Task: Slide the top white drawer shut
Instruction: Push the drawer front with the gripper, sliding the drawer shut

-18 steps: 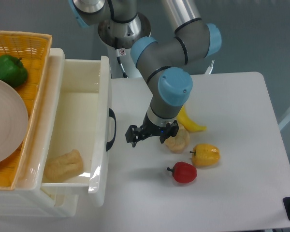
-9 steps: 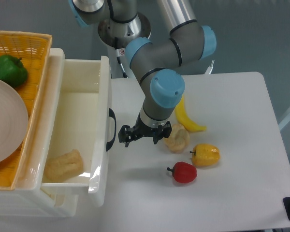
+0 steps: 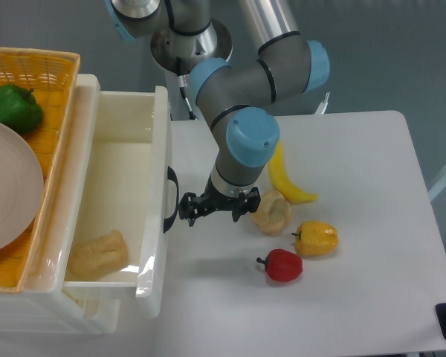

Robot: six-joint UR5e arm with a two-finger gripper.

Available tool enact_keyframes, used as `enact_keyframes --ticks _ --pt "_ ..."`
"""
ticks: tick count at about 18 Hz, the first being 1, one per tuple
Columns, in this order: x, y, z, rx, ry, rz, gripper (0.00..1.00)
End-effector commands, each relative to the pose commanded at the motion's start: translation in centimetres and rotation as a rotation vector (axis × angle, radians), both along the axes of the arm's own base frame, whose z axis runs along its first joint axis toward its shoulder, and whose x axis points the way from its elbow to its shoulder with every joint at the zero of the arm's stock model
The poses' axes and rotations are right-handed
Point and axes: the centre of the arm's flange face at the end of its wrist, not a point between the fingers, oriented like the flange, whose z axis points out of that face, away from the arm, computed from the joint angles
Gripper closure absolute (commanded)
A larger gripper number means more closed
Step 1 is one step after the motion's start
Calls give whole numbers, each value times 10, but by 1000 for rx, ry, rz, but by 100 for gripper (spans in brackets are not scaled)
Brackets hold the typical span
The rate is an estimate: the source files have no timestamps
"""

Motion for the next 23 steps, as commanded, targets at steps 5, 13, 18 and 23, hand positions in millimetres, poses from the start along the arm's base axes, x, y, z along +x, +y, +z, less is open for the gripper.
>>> enact_keyframes --ticks 5,13,18,23 --pt "2 1 0 1 -1 -2 0" --pt "9 6 2 4 -6 0 0" --pt "16 11 5 13 -9 -2 0" --pt "27 19 9 16 -5 -14 0"
